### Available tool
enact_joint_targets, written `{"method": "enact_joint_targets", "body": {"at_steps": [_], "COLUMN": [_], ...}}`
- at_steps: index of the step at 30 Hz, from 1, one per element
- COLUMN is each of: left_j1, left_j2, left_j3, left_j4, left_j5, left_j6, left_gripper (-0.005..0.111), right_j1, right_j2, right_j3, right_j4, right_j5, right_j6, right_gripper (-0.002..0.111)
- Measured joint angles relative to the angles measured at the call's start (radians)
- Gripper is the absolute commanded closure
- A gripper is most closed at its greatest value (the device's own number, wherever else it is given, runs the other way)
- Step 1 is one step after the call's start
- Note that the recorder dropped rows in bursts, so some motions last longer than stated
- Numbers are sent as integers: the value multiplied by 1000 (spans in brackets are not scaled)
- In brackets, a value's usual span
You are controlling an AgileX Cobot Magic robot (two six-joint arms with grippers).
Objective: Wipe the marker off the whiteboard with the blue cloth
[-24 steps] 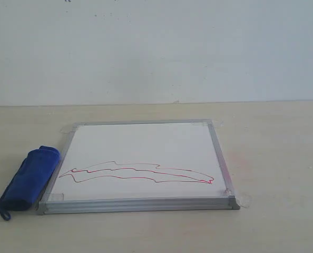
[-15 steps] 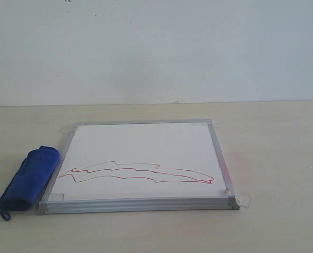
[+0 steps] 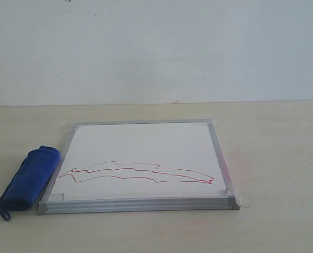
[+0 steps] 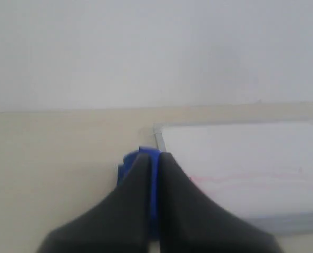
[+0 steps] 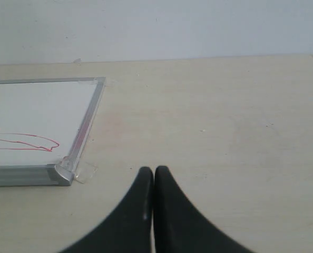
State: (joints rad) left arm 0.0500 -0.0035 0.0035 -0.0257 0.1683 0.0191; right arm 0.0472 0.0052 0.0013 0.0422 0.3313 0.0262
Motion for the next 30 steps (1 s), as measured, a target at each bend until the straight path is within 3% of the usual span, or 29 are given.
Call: {"method": "enact_joint_targets", "body": {"at_steps": [2, 4, 7, 11, 13, 16, 20, 23, 30], "left_j1": [0, 0, 0, 0, 0, 0, 0, 0, 0], "left_j2": [0, 0, 0, 11, 50, 183, 398, 487, 591], "left_j3": [0, 0, -10, -133, -226, -434, -653, -704, -710], "left_j4": [0, 0, -71, -329, -348, -310, -296, -296, -294], "left_j5": [-127, -375, -629, -704, -640, -409, -118, 2, 62], "left_j6": [0, 0, 0, 49, 123, 230, 253, 255, 255], "left_gripper": [102, 102, 102, 102, 102, 102, 102, 102, 102], "right_j1": [0, 0, 0, 0, 0, 0, 0, 0, 0], "right_j2": [0, 0, 0, 0, 0, 0, 0, 0, 0], "right_j3": [0, 0, 0, 0, 0, 0, 0, 0, 0], "right_j4": [0, 0, 0, 0, 0, 0, 0, 0, 0], "right_j5": [0, 0, 0, 0, 0, 0, 0, 0, 0], "right_j6": [0, 0, 0, 0, 0, 0, 0, 0, 0], "right_gripper": [108, 108, 108, 108, 108, 108, 108, 108, 108]}}
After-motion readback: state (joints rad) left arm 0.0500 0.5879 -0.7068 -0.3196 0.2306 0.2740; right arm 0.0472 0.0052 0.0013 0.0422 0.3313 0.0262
